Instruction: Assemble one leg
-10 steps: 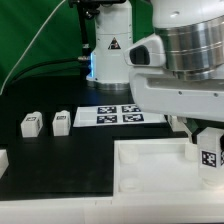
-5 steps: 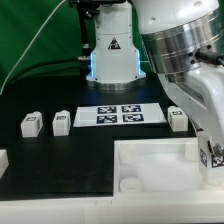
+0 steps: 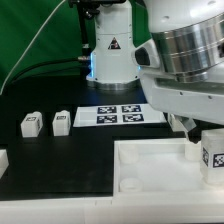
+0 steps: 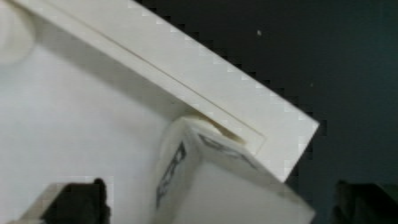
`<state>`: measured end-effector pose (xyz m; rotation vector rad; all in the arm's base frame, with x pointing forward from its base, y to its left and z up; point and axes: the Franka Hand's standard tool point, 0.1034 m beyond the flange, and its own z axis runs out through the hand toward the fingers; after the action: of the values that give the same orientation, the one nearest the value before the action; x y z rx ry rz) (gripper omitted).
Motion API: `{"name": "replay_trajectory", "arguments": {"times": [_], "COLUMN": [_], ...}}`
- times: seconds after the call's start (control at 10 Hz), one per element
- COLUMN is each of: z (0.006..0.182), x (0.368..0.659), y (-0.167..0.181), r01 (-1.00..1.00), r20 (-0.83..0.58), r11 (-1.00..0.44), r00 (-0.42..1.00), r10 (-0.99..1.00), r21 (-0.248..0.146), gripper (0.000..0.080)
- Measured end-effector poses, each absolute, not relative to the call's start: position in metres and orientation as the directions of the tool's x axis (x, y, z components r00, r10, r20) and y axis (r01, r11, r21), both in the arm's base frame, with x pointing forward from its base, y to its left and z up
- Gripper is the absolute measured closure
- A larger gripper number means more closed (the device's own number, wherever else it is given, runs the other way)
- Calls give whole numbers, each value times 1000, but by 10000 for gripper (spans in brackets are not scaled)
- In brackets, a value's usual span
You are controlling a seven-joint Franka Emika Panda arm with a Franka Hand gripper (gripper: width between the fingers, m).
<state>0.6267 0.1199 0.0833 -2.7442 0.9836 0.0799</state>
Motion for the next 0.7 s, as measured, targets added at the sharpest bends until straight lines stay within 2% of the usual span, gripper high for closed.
{"name": "replay_trajectory", "arguments": {"times": [0.3, 0.4, 0.5, 0.6, 0.7], "z": [82, 81, 80, 80, 80], "x": [627, 628, 631, 631, 631], "y": [117, 115, 113, 114, 114], "r01": [-267, -74, 35, -29, -23], "r20": [-35, 13, 50, 39, 40], "r11": [-939, -979, -983, -982, -982], "r00": [963, 997, 998, 999, 999], "r10": [-266, -78, 27, -36, -31], "r21": [-215, -192, -178, -187, -186], "gripper": [151, 151, 151, 151, 267]}}
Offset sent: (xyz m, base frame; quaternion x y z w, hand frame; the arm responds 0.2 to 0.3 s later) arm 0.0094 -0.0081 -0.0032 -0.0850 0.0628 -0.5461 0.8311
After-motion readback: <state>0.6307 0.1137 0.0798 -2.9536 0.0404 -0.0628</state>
